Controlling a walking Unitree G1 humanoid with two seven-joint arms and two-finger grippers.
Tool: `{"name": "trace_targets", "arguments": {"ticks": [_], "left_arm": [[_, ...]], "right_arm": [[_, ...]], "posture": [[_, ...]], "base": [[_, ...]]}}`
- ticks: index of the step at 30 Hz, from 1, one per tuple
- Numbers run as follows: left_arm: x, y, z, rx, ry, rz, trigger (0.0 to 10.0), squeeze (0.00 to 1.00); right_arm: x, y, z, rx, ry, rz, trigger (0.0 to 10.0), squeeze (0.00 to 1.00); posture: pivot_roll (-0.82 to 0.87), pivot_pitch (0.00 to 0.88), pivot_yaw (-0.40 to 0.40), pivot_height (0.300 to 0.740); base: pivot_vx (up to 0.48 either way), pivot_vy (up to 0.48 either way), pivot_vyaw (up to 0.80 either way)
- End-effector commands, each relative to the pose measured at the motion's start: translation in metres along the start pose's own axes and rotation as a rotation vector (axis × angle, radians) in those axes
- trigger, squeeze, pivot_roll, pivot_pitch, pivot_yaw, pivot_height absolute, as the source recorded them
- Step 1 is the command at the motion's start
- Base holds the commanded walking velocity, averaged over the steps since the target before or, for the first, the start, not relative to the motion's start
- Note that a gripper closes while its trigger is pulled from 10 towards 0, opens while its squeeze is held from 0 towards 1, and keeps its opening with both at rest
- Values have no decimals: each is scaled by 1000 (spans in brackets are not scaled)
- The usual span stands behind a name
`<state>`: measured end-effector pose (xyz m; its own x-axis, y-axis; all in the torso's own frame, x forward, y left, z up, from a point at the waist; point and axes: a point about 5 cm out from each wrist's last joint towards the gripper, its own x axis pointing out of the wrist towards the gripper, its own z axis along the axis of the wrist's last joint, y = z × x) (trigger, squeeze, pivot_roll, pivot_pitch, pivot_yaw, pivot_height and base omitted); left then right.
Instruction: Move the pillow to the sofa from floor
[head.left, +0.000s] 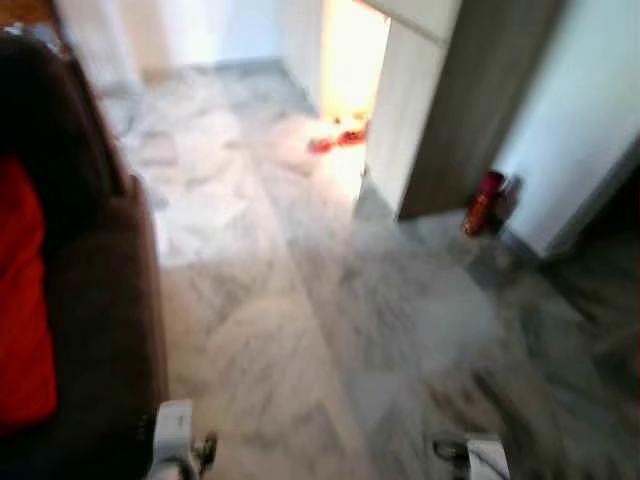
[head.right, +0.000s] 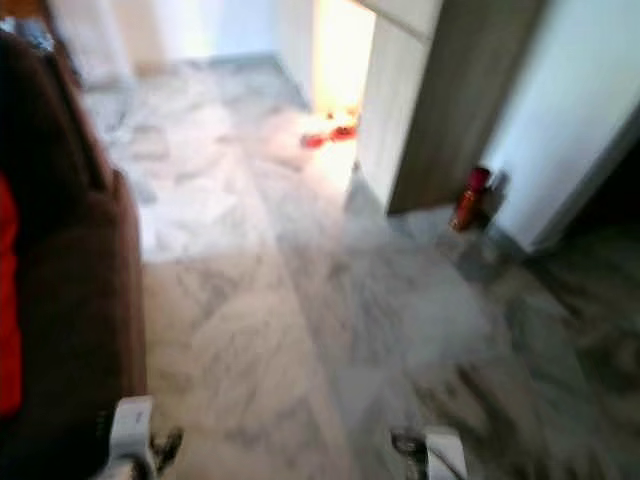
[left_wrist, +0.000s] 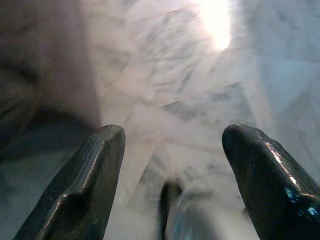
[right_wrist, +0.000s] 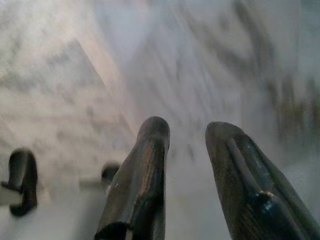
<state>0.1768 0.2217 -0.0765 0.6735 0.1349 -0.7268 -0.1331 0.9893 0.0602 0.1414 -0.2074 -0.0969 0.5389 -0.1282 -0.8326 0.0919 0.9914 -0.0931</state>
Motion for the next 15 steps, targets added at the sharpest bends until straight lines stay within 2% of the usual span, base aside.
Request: {"name": "trace_targets", "arguments": {"ticks": [1,15], "left_arm": [[0,-1,-1,0,17,-1,10000,0],[2,-4,2,-13,6,0,10000,0]], "right_arm": [[0,4,0,-1,-5,16,10000,0],[1,4,2,-6,0,31,10000,0]], "posture": [[64,0,-46,740],[59,0,-48,740]], "base": [[341,0,0],[340,0,0]]}}
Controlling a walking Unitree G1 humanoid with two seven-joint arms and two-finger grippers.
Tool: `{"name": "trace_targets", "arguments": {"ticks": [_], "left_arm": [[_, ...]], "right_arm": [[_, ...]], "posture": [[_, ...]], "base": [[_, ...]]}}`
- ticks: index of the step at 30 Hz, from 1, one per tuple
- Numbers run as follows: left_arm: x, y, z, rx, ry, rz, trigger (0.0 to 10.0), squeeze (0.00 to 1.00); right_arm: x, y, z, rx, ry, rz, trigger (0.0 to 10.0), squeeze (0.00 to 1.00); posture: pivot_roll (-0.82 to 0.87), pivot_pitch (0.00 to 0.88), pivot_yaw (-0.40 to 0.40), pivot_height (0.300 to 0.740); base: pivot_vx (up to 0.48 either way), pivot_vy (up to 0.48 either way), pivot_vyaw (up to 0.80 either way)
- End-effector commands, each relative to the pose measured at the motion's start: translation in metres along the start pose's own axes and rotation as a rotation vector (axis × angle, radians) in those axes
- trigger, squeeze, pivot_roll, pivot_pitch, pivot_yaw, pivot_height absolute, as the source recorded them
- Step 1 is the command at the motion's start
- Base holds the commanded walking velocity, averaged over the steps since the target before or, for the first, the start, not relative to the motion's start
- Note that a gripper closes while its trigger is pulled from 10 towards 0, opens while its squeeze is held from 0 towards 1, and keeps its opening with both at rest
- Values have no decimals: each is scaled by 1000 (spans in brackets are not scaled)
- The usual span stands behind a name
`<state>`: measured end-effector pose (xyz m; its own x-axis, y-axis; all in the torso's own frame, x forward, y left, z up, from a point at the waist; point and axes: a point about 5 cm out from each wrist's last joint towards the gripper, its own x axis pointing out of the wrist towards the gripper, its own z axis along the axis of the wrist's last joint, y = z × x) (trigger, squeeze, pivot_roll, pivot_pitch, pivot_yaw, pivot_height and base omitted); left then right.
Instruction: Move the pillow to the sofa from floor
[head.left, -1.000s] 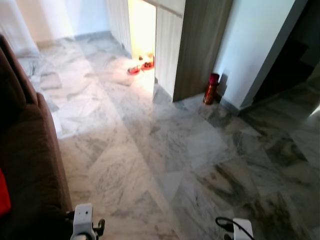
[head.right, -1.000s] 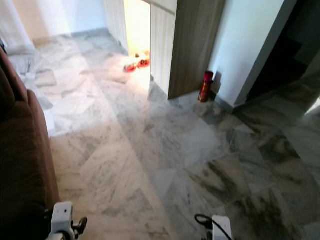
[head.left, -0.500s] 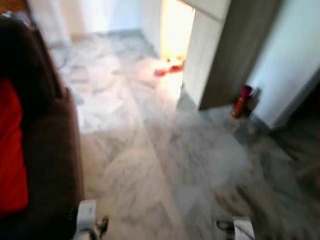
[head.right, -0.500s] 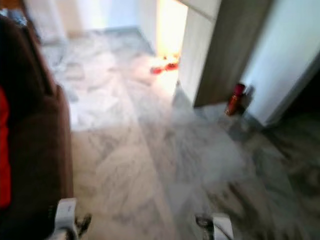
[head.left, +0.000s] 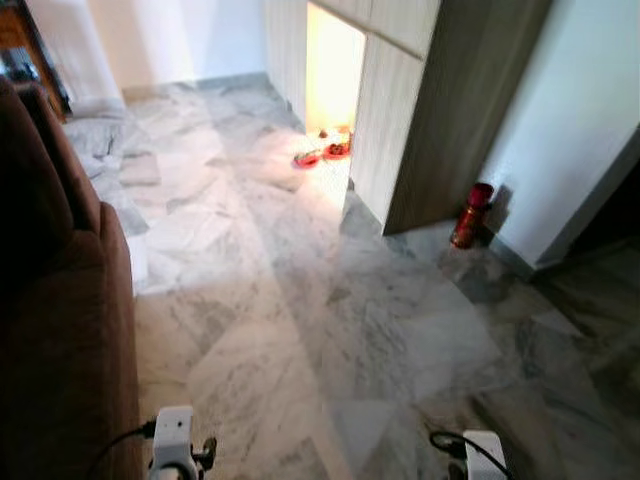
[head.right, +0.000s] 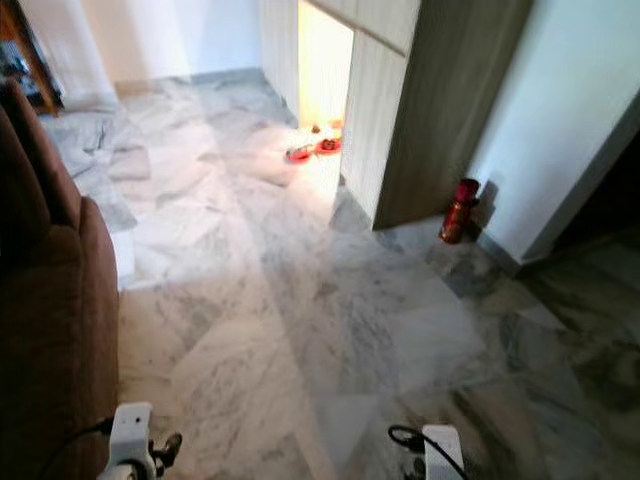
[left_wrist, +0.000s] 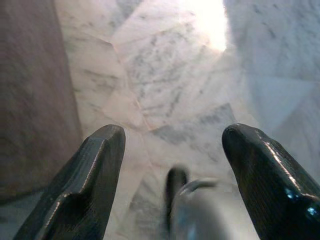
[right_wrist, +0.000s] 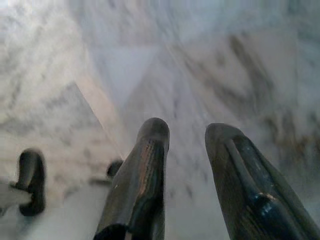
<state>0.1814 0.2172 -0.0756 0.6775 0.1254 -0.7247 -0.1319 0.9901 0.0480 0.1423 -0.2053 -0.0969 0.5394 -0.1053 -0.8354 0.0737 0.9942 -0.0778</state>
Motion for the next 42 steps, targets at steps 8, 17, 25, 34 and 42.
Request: {"name": "trace_targets", "arguments": {"ticks": [8,17,25,34,42], "left_arm": [[0,0,-1,-14,6,8,10000,0],[0,-1,0,-9,-1,0,10000,0],[0,-2,-1,4,9,-12,10000,0],[0,-4,-2,5,9,-17,10000,0],[0,-5,-2,11,11,-22,10000,0]], "right_arm": [[1,2,2,0,-1,12,10000,0],[0,2,1,3,6,17,10000,0],[0,3,-1,16,12,25,10000,0],[0,3,-2,14,14,22,10000,0],[0,3,-3,14,14,25,10000,0]], "posture": [[61,0,-52,740],[61,0,-50,740],[58,0,-46,740],[57,0,-48,740],[58,0,-48,740]], "base": [[338,0,0],[256,0,0],[0,0,0],[0,0,0],[0,0,0]]}}
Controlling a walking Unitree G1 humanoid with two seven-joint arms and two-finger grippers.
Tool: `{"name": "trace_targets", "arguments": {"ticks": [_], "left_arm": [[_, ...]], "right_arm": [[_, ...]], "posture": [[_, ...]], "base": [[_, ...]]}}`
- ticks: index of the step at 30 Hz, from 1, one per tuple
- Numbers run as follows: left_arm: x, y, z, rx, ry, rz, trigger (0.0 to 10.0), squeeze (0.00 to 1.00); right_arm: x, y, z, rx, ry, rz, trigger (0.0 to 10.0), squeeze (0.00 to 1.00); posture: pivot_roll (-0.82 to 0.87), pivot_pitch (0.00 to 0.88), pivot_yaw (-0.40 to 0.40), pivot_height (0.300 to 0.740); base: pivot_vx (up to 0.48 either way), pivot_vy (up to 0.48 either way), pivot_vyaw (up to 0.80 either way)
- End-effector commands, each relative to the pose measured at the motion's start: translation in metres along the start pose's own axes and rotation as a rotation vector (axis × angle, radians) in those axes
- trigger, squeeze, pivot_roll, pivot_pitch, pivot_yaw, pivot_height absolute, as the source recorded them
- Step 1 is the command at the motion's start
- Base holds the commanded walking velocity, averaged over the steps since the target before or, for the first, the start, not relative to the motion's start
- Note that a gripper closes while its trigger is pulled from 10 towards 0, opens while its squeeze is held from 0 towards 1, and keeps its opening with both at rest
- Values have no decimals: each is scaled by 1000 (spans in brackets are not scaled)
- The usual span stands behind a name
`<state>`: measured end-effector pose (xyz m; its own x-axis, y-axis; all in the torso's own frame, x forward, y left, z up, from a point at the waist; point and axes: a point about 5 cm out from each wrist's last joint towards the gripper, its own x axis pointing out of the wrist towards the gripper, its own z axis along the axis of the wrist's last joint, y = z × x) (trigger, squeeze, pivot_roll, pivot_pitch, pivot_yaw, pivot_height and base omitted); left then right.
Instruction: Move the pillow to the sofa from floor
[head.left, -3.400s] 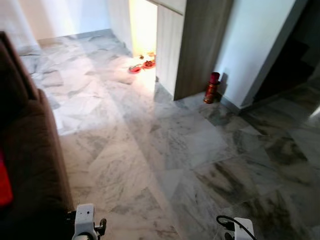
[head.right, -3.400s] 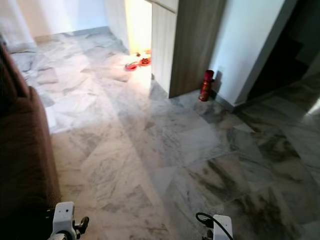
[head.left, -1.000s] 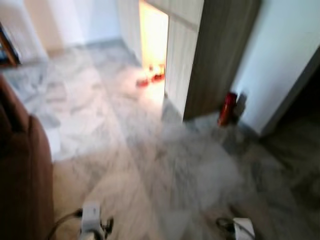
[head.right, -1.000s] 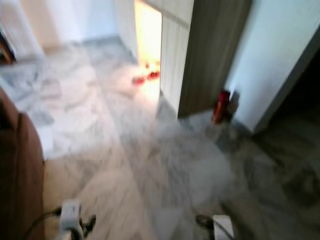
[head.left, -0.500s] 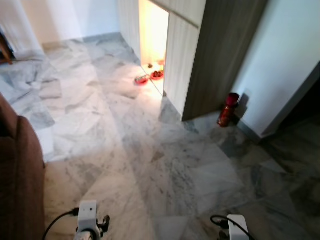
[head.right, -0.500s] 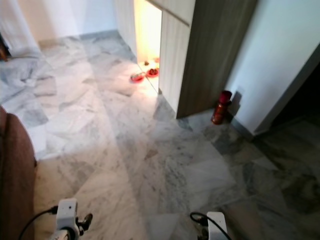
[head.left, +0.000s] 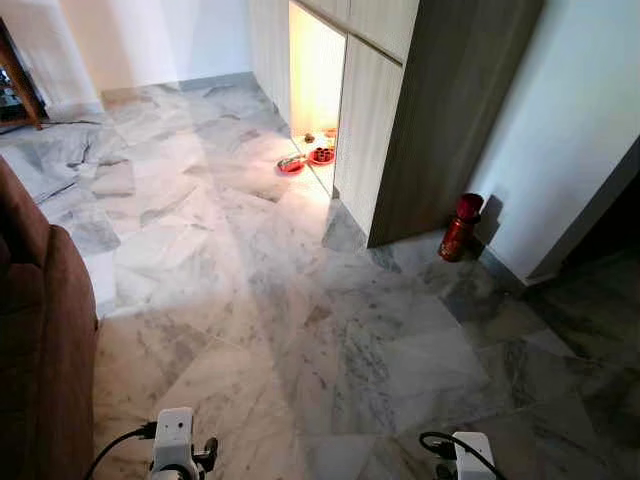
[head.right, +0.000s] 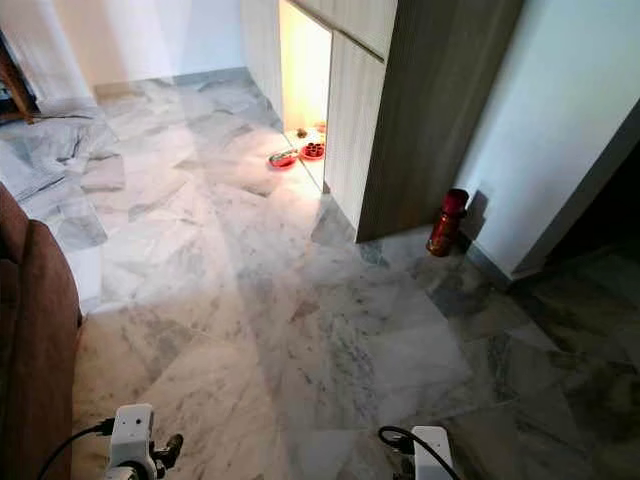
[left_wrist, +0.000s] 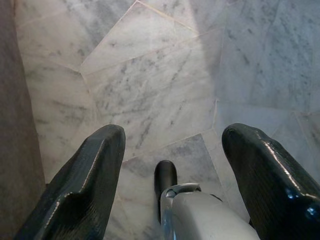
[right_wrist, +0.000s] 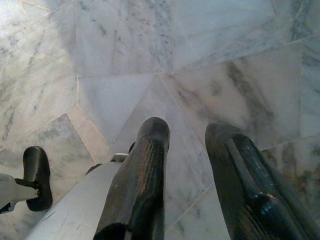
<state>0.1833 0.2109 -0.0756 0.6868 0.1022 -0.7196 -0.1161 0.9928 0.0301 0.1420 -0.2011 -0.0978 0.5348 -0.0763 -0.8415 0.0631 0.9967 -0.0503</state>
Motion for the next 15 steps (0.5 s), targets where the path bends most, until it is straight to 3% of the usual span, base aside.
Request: {"name": "trace_targets", "arguments": {"ticks": [1,15], "left_arm": [[-1,2,-3,12,20,2,10000,0],[0,2,-3,16,21,-2,10000,0]], "right_arm": [[-1,-1,-2,9,6,-4,10000,0],[0,0,-3,3,16,-3,10000,0]], "posture": [[58,0,-47,740],[59,0,-46,740]], "base": [[0,0,0],[0,0,0]]}}
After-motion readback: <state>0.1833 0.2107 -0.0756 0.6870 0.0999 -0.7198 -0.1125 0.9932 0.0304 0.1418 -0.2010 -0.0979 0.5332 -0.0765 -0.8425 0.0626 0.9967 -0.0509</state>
